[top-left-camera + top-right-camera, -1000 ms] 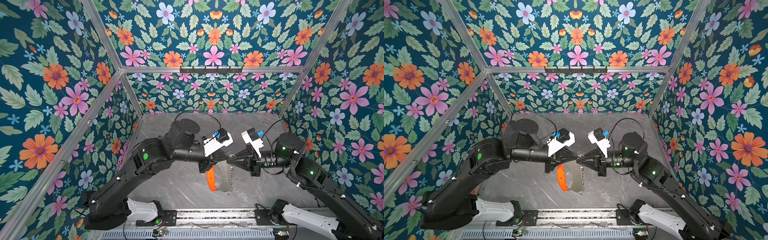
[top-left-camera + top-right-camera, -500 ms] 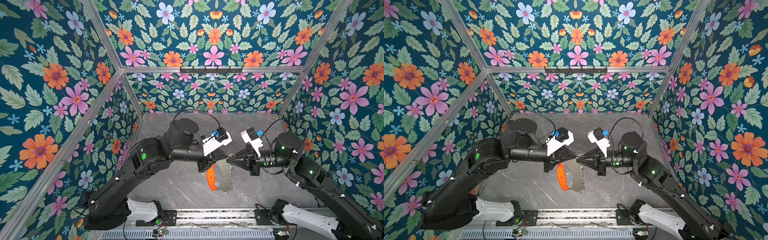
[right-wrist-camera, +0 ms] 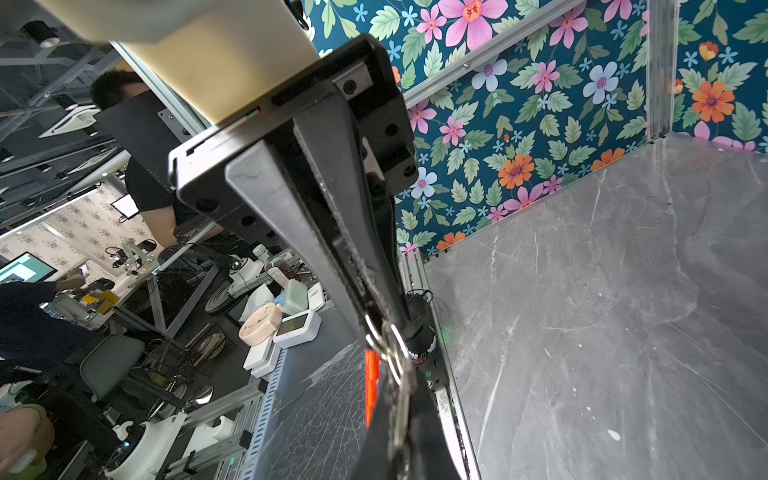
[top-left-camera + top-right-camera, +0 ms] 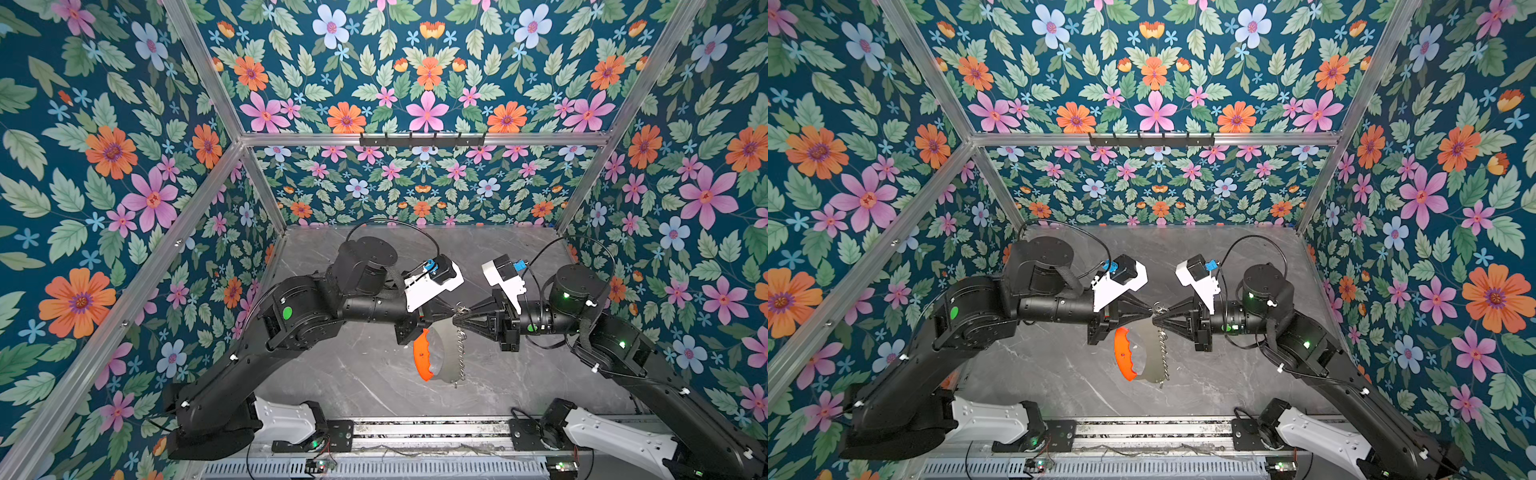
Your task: Remove the keys from the keyring
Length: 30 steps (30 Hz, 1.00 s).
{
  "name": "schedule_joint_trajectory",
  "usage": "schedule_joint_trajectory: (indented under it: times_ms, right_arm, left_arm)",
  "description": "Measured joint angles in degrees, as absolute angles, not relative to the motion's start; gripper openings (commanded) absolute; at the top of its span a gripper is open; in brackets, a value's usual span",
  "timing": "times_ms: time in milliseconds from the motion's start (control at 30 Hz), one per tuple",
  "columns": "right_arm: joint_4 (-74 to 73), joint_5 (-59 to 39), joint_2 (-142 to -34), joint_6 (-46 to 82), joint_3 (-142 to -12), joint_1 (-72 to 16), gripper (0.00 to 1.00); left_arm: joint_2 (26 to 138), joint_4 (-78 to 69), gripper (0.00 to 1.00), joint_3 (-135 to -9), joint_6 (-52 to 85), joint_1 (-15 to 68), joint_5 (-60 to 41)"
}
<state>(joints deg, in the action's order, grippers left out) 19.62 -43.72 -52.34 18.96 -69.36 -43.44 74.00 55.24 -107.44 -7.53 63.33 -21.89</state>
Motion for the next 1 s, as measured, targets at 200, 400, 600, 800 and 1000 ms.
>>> schedule_joint_trajectory:
  times_ms: [200, 400, 600, 800, 1000]
  right_arm:
    - [19.4, -43.4, -52.5, 19.2, -69.3, -43.4, 0.00]
    - [19.5, -43.4, -52.8, 19.2, -69.3, -43.4, 0.00]
    - [20.0, -43.5, -52.5, 19.4, -68.8, -43.5, 0.39]
    - [21.8, -42.1, -50.0, 19.4, -67.5, -43.4, 0.46]
    - [24.3, -38.7, -47.1, 19.3, -67.9, -43.4, 0.41]
  left_arm:
    - [74.0, 55.3, 0.00, -107.5, -7.8, 63.3, -21.0]
    - [73.6, 54.7, 0.00, -106.3, -7.9, 63.3, -20.9]
    - [73.3, 53.0, 0.00, -104.4, -8.4, 63.3, -21.0]
    - [73.7, 52.4, 0.00, -104.5, -9.2, 63.3, -20.8]
    - [74.8, 53.2, 0.00, -105.1, -9.9, 63.3, -20.9]
